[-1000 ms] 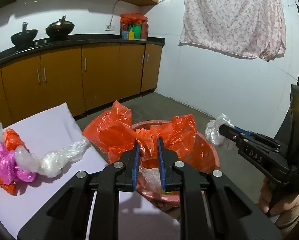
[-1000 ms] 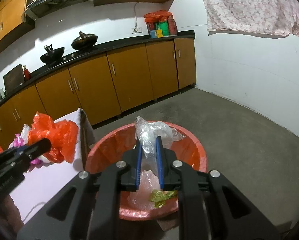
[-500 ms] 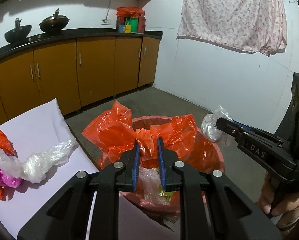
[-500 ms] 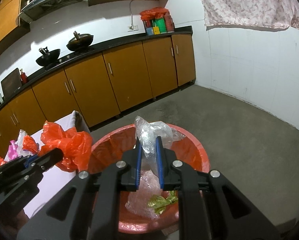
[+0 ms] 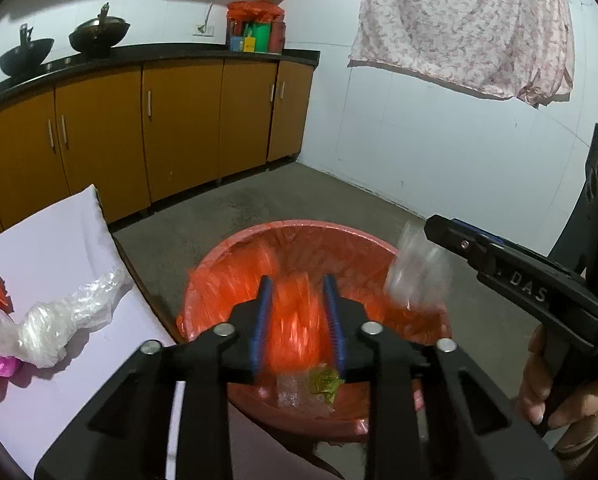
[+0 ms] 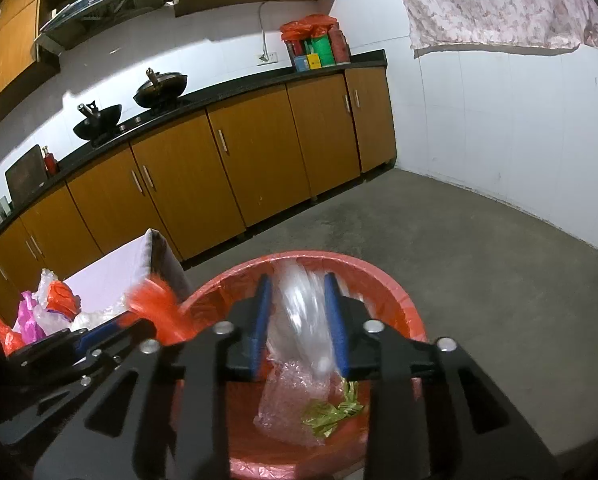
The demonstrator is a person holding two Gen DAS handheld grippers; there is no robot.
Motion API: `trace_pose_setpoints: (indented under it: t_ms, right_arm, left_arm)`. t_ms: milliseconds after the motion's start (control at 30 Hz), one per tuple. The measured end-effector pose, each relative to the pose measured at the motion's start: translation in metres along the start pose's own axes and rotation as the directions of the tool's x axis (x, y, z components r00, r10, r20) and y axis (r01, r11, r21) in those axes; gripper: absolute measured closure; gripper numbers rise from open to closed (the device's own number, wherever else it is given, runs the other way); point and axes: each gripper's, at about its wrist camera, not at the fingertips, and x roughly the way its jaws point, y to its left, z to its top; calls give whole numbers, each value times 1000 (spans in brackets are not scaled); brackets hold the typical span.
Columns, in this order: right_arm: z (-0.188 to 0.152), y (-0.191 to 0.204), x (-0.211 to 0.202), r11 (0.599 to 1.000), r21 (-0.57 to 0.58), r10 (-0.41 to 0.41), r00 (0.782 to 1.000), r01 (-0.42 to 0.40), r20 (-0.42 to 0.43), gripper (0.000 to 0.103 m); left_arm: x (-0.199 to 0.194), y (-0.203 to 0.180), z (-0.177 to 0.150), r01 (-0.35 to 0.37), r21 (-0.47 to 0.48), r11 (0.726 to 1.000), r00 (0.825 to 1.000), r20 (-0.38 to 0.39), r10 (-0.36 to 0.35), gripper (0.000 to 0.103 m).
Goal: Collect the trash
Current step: 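Open both tools to release the bags into the basket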
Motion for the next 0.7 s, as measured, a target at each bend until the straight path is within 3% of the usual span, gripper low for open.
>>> trace_pose_setpoints:
  t_ms: [233,433,700]
  right_arm:
    - [0,3,-2,1000,-2,-4,1000,4,0,67]
    - [2,12,-6,1000,-21,0,1000,0,8,65]
    - [-1,51,-13,995,-70,71,997,-71,3,64]
  left_arm:
    - [-5,8,1,-25,-31,999,1000,10,25,57]
    - [-20,26,-3,-59,-67,996,998,22,60,53]
    - [-57,55,-13,-134,-128,983,989,52,141,46]
